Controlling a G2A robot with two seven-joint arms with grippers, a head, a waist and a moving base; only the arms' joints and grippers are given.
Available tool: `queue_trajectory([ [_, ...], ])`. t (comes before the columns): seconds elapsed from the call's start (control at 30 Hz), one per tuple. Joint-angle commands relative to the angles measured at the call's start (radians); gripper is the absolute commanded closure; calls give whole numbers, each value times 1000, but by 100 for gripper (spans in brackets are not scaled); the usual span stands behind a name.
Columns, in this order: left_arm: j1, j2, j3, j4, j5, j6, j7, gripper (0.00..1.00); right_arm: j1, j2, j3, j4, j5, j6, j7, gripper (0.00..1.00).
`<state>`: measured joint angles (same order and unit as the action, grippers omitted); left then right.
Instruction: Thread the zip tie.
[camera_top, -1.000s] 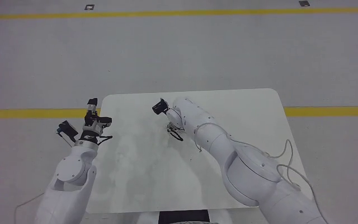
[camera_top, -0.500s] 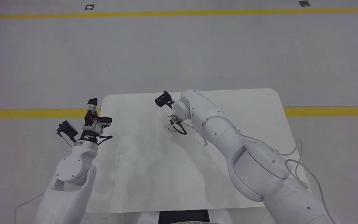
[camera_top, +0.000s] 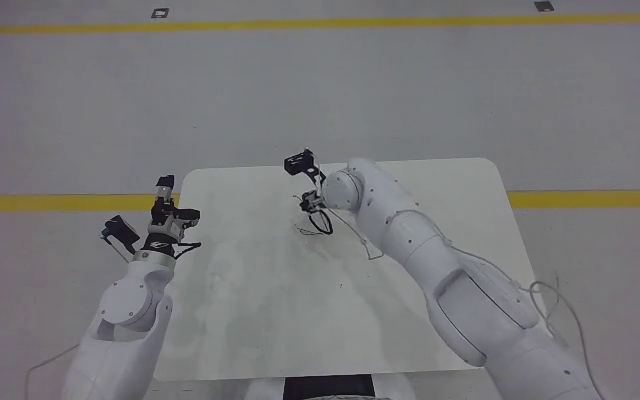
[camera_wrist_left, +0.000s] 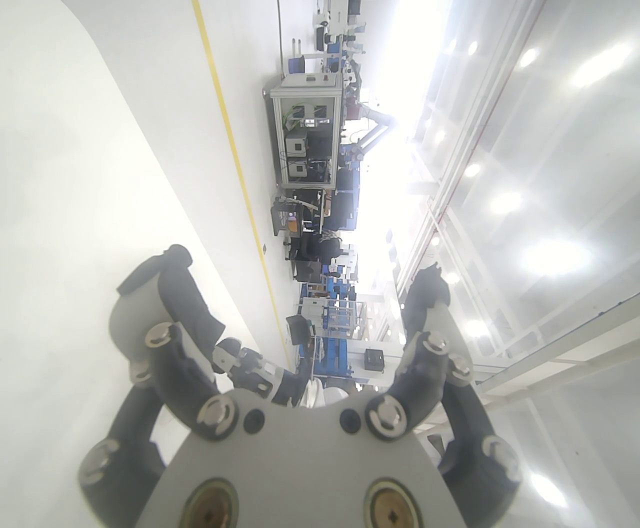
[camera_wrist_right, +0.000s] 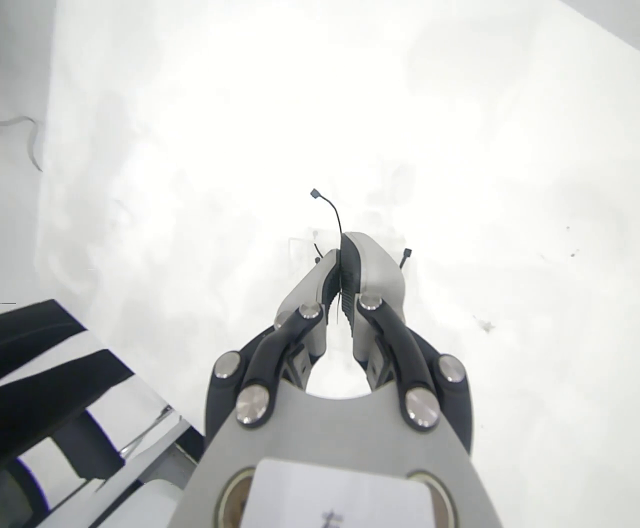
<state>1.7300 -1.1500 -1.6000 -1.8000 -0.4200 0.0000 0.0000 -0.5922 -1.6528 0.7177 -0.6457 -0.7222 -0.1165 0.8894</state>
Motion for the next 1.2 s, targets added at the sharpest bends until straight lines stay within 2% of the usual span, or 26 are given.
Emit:
queue_trajectory([
  [0.0,0,0,0,0,0,0,0,0,-27,20,43,-46,21,11,-5,100],
  [0.23,0,0,0,0,0,0,0,0,-173,94,217,-274,108,55,-2,100],
  [0.37,0,0,0,0,0,0,0,0,-251,118,302,-377,204,63,12,100],
  [0.43,0,0,0,0,0,0,0,0,-278,124,330,-405,259,56,21,100],
  [0.53,0,0,0,0,0,0,0,0,-302,129,360,-420,343,48,29,100],
  [0.67,0,0,0,0,0,0,0,0,-312,128,377,-411,464,-12,46,100],
  [1.07,0,0,0,0,0,0,0,0,-321,128,375,-418,474,-16,29,100],
  [1.13,-1,0,1,0,5,-1,-1,0,-317,129,370,-426,453,9,8,100],
  [1.17,-7,1,4,4,44,-17,-8,0,-314,129,367,-431,451,26,-1,100],
])
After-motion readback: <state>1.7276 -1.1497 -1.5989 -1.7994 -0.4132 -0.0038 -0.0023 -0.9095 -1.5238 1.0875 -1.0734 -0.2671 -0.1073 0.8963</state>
